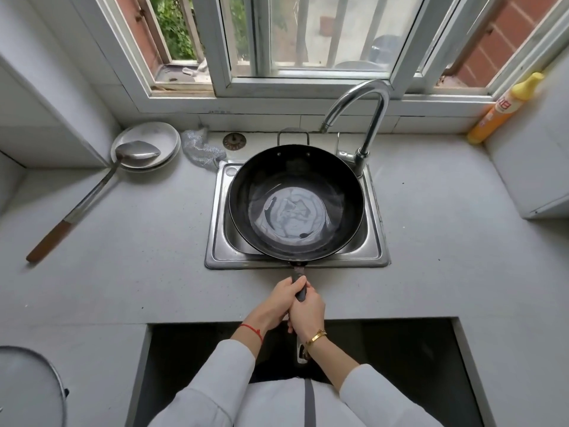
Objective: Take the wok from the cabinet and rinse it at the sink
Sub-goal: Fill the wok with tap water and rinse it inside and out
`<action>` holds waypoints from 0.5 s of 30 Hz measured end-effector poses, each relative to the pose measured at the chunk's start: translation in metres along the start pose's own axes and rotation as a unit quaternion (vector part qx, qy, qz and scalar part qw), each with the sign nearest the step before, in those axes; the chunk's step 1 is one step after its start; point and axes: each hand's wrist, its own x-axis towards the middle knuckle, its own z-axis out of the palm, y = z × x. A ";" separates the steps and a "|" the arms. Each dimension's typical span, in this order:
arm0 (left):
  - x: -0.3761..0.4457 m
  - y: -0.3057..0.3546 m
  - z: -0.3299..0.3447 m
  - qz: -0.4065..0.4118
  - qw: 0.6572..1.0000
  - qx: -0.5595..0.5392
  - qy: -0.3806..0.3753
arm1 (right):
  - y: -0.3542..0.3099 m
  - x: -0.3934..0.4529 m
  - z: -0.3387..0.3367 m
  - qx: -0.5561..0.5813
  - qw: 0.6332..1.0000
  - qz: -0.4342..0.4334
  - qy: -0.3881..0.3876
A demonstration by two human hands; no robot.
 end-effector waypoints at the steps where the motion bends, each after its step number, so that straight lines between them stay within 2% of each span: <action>1: 0.001 0.000 -0.001 -0.001 1.000 -0.002 0.000 | 0.000 0.001 0.000 -0.002 1.000 0.002 -0.001; 15: 0.017 -0.003 -0.007 -0.018 1.000 -0.008 0.001 | 0.006 0.015 0.008 -0.018 1.000 0.023 -0.008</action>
